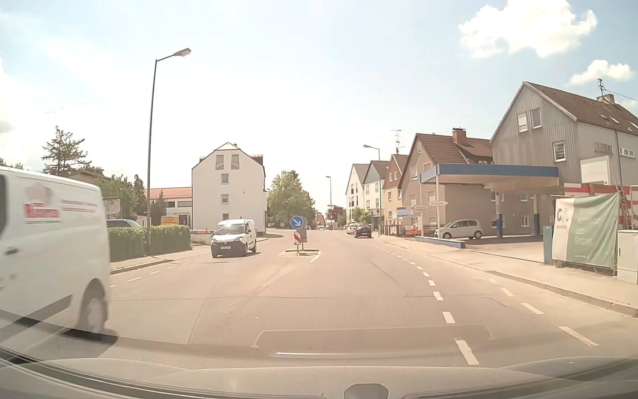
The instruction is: Follow the waypoints while adhering to traffic rules and regulations
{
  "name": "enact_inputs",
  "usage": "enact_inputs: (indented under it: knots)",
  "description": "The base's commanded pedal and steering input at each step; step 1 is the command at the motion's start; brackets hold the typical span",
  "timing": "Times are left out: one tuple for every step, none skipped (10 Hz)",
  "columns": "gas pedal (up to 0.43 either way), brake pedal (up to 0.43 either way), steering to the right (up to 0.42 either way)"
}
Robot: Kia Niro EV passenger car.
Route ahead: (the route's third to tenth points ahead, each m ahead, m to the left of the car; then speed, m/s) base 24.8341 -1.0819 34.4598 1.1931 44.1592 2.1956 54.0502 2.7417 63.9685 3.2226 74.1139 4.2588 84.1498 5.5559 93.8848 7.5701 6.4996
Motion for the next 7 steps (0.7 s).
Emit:
enact_inputs:
  knots:
    - [0.118,0.000,0.045]
    - [0.118,0.000,0.047]
    - [0.118,0.000,0.048]
    - [0.118,0.000,0.046]
    - [0.130,0.000,0.045]
    - [0.130,0.000,0.043]
    - [0.130,0.000,0.040]
